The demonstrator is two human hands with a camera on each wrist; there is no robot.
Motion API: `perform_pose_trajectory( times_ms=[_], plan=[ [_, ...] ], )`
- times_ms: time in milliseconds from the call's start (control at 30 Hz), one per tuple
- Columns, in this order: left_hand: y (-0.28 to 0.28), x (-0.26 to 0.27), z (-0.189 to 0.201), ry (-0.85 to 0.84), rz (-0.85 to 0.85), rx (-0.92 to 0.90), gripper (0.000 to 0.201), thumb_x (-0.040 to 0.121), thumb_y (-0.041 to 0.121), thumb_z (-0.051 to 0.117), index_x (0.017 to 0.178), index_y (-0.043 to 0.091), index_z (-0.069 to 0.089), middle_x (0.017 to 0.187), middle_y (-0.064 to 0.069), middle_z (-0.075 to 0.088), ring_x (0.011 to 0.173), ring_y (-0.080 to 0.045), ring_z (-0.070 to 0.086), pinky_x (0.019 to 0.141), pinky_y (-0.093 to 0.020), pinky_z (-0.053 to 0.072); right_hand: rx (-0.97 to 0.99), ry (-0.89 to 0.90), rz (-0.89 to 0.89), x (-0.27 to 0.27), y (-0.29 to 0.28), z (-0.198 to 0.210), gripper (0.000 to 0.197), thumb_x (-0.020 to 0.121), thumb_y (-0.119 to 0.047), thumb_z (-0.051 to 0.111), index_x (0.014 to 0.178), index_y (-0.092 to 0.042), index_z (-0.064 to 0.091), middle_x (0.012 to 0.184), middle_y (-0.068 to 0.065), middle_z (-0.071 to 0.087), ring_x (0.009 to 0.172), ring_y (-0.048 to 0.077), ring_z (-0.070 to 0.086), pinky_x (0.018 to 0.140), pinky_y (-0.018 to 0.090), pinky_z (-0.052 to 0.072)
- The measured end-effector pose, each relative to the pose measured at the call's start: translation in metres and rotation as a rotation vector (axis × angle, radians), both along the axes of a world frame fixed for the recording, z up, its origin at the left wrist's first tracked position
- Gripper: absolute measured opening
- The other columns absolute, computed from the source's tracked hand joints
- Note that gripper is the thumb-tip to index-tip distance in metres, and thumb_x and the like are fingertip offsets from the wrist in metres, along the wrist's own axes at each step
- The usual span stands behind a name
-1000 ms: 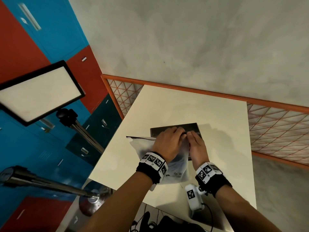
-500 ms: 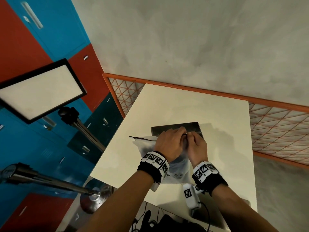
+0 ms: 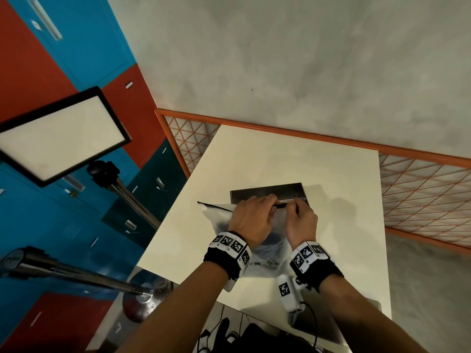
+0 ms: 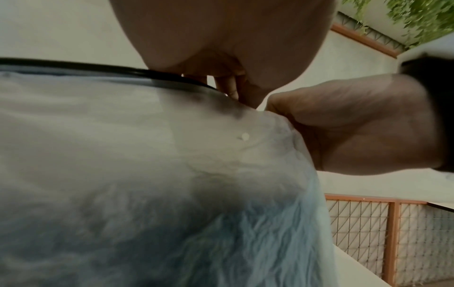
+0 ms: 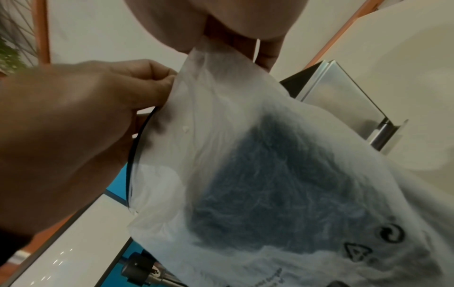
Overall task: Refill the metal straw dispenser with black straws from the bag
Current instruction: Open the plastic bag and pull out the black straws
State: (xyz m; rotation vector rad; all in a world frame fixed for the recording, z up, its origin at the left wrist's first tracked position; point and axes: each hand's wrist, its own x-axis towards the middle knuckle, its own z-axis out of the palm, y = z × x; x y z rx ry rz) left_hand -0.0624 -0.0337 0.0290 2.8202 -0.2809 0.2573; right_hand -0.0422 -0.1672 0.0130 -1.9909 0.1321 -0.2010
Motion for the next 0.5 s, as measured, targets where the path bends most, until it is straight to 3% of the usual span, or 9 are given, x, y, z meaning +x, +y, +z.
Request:
perform_pose_trajectory(
  times_ms=[167,300,400,500],
  plan=[
    [0.009,-0.004,-0.005,0.032,0.004,0.016,0.024,0.101,0.030,0.034,0.113,0.025,0.054,0.104,0.004,0.072,0.080,-0.023,0.056,0.071,-0.040,0.047,0.000,0.019,0.006,-0.001,-0.004,0.003,0.031,0.095,-0.007,0.046,0.064,-0.010,0.048,0.057,0.001,0.051,0.051,0.011,0.042,0.049,0.016,0.033],
    [0.016,-0.009,-0.001,-0.003,0.026,0.012,0.014,0.100,0.028,0.041,0.106,0.025,0.053,0.098,0.005,0.072,0.078,-0.023,0.054,0.067,-0.036,0.043,-0.004,0.045,-0.009,0.001,-0.005,0.002,0.031,0.094,-0.008,0.046,0.063,-0.011,0.045,0.057,0.002,0.049,0.052,0.013,0.040,0.052,0.025,0.033],
    [0.022,-0.012,0.001,-0.020,0.042,0.002,0.009,0.101,0.027,0.045,0.107,0.026,0.051,0.097,0.006,0.071,0.078,-0.023,0.054,0.065,-0.034,0.038,-0.014,0.052,-0.019,0.002,-0.007,0.002,0.030,0.094,-0.011,0.046,0.063,-0.009,0.045,0.058,0.007,0.050,0.054,0.016,0.040,0.052,0.023,0.033],
    [0.026,-0.015,0.004,-0.019,0.040,-0.005,0.011,0.101,0.025,0.047,0.111,0.027,0.051,0.100,0.006,0.071,0.080,-0.023,0.055,0.067,-0.034,0.039,-0.026,0.065,-0.025,0.003,-0.007,0.003,0.035,0.093,-0.011,0.046,0.059,-0.015,0.039,0.056,0.006,0.047,0.052,0.014,0.036,0.050,0.023,0.031]
  ],
)
